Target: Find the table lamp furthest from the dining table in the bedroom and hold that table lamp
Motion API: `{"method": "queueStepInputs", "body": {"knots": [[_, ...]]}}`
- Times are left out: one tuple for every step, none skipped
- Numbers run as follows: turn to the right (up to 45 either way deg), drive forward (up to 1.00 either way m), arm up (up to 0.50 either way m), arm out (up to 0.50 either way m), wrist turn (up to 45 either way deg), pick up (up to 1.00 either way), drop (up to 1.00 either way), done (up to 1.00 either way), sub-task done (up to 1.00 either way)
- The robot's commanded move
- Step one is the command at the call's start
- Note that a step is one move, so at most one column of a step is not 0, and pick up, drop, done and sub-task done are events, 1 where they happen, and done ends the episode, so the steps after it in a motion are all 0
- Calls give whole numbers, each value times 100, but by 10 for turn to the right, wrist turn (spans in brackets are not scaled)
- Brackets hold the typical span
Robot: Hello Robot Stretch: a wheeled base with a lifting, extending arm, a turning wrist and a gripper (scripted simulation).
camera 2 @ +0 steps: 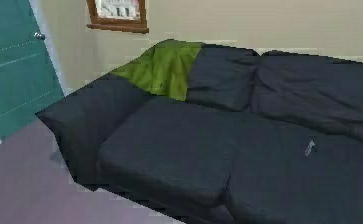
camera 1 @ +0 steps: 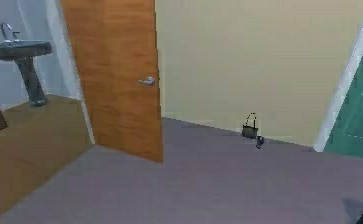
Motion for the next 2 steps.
{"method": "queueStepInputs", "body": {"knots": [[-360,0,0,0,0,0,0,0,0],[0,65,0,0,0,0,0,0,0]]}}
